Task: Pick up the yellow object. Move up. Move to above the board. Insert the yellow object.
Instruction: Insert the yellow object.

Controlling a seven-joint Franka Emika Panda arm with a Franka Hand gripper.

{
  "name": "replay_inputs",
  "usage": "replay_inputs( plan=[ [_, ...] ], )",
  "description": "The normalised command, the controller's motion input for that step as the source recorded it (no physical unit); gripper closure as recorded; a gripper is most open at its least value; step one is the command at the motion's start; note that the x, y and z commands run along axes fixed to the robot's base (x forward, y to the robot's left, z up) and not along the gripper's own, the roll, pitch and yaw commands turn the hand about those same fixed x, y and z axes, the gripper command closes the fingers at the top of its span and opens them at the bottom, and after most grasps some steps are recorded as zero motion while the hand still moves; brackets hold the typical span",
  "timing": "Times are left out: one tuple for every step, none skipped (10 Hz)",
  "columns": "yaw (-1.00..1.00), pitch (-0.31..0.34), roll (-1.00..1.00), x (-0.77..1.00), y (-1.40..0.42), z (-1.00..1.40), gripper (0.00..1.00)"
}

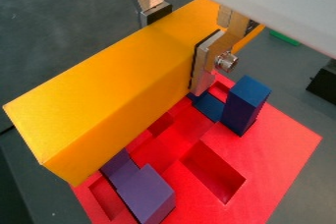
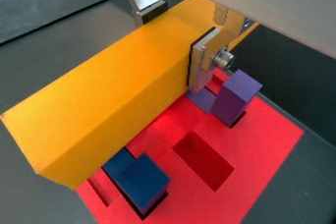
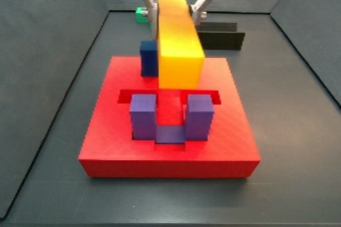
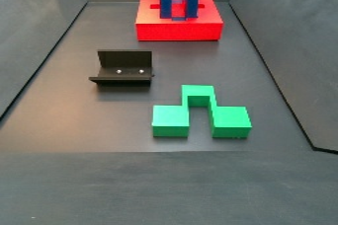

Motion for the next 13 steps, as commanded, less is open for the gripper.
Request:
replay_inputs(
  plan=[
    [-0.37, 0.0, 0.0, 0.0, 0.0, -0.11, 1.0],
    [-0.21, 0.034, 0.0, -0.07, 0.0, -0.09, 1.0],
    [-0.07, 0.0, 0.0, -0.11, -0.02, -0.18, 1.0],
    [0.0, 0.0, 0.0, -0.12, 0.0, -0.24, 1.0],
    [0.02, -0.001, -0.01, -0.01, 0.03, -0.24, 1.0],
    [0.06, 0.0, -0.02, 0.03, 0.07, -0.21, 1.0],
    [0.05, 0.0, -0.03, 0.29, 0.07, -0.25, 1.0],
    [0.07, 0.0, -0.02, 0.38, 0.04, -0.25, 1.0],
    [0.09, 0.0, 0.0, 0.31, 0.0, -0.29, 1.0],
    [0.08, 0.023, 0.0, 0.11, -0.11, -0.38, 1.0],
    [0.05, 0.026, 0.05, 0.0, -0.24, -0.4, 1.0],
    [0.01, 0.01, 0.05, -0.09, -0.27, -0.35, 1.0],
    [0.03, 0.017, 0.03, 0.0, -0.19, -0.28, 1.0]
  ],
)
